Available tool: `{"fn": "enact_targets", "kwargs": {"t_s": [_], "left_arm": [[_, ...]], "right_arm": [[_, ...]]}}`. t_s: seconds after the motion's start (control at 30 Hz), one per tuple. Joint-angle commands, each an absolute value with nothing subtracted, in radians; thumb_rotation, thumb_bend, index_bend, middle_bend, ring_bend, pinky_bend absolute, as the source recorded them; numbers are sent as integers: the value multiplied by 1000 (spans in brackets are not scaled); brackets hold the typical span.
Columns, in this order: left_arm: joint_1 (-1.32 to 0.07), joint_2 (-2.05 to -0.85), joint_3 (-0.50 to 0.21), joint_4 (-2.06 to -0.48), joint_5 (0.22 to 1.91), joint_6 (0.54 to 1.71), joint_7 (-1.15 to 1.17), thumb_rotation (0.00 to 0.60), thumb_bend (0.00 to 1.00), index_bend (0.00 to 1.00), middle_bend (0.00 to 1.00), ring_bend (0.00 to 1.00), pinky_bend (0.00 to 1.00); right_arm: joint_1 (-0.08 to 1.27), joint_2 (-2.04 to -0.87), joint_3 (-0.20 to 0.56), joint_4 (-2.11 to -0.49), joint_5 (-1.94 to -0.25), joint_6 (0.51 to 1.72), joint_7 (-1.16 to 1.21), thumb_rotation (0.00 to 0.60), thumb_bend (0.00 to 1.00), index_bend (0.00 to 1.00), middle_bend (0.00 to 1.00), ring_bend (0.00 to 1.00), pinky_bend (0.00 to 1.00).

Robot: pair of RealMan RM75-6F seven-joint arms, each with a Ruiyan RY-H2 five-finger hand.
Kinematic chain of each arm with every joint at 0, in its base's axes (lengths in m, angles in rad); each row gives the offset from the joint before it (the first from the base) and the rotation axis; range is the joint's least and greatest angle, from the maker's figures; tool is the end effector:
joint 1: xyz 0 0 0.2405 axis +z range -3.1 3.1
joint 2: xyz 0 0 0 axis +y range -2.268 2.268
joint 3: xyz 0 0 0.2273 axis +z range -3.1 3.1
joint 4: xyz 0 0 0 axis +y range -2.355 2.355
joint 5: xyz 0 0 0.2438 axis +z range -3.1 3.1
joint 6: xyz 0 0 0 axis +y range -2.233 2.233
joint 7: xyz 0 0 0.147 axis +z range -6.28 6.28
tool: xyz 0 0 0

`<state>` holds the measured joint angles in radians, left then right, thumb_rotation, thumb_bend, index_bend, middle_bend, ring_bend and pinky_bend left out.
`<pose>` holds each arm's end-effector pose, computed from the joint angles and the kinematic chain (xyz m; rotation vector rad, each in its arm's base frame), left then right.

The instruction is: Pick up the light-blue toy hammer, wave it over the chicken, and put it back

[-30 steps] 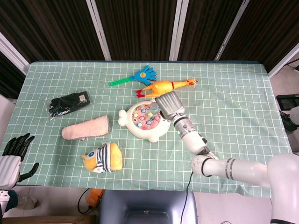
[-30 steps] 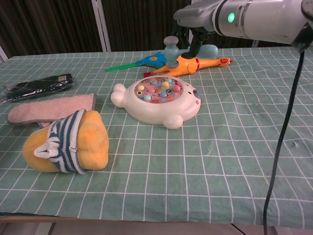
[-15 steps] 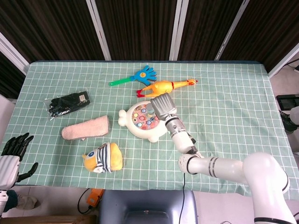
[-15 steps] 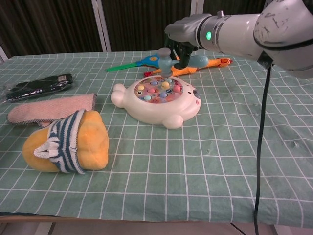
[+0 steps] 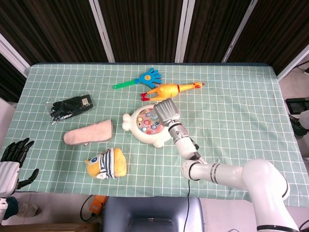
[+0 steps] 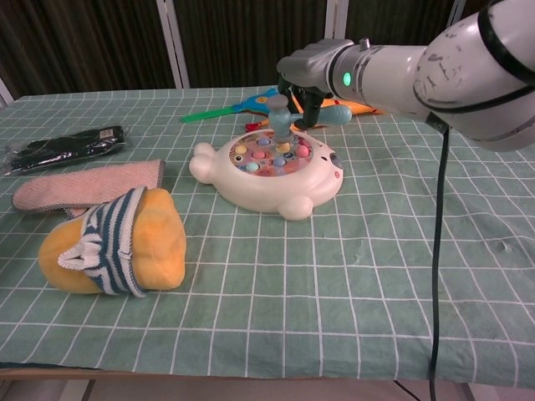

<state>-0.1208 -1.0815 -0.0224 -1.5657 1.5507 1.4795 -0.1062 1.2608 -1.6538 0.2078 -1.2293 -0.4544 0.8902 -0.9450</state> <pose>-0.3030 0.1900 0.1253 -1.4525 -0.9027 -0.9526 -0.0238 -0.4261 -0.0609 1.8938 -0.5506 0.5615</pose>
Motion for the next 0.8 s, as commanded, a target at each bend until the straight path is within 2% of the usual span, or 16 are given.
{"fn": "enact_targets", "kwargs": {"t_s": [0.03,0.53,0.8], "left_arm": [[-121,-1081,-23,-1565,1551,1480,-109,600,331,0,21,0,45],[-113,-1079,-22,-1567,1556,1495,-106,600,331,0,21,0,45],[-115,-1081,-19,-1567,1562,1492,-100,600,331,0,21,0,45]], "right_arm": [[1264,-1663,206,-1216,-451,887,-946,600,558,1000,712,892,1000],[1271,-1680,193,-1195,-415,887,-986,600,558,1000,712,892,1000],[1222,-1557,211,-1358,-497,937,-911,600,558,1000,712,892,1000]]}}
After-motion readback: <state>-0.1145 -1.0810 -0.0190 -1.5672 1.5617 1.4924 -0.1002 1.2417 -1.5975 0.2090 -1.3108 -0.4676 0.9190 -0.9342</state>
